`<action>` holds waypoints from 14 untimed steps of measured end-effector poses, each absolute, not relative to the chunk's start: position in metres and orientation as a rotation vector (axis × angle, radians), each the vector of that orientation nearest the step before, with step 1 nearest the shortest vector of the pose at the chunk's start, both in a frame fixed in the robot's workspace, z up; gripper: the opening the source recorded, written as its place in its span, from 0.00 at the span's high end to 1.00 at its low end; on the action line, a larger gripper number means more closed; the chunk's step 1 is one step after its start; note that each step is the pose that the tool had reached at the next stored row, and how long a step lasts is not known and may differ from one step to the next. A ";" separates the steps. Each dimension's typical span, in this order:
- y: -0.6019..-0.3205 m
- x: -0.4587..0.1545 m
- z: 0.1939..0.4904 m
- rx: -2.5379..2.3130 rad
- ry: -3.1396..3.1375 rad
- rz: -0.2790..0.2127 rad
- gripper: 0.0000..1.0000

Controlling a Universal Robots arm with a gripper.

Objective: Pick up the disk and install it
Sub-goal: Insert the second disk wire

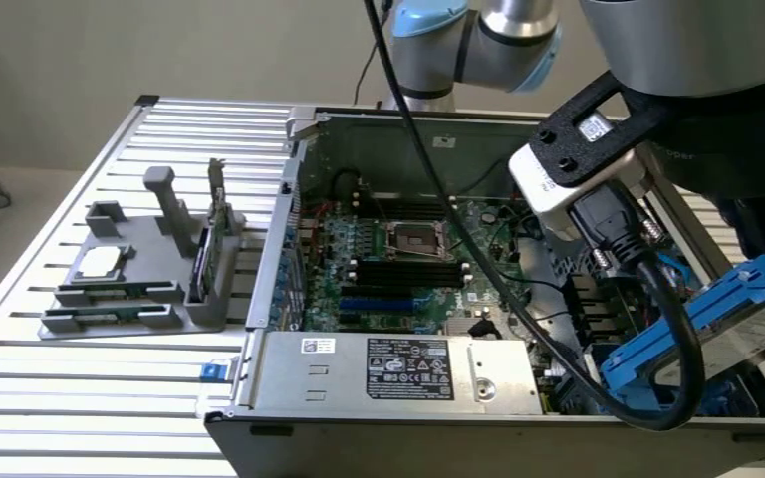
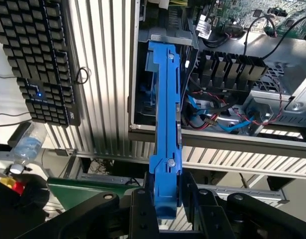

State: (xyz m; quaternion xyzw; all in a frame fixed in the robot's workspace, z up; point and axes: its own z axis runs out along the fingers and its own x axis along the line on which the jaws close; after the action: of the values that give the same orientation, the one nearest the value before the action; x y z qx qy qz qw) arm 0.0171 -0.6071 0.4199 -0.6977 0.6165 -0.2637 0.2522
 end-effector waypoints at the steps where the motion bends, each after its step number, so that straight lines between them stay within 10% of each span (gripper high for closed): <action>1: -0.607 0.016 0.420 -1.893 1.673 -0.722 0.66; 14: -0.607 0.014 0.420 -1.886 1.666 -0.731 0.66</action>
State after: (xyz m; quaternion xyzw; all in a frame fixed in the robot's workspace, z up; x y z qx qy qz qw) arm 0.0136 -0.6070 0.4196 -0.6955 0.6143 -0.2696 0.2574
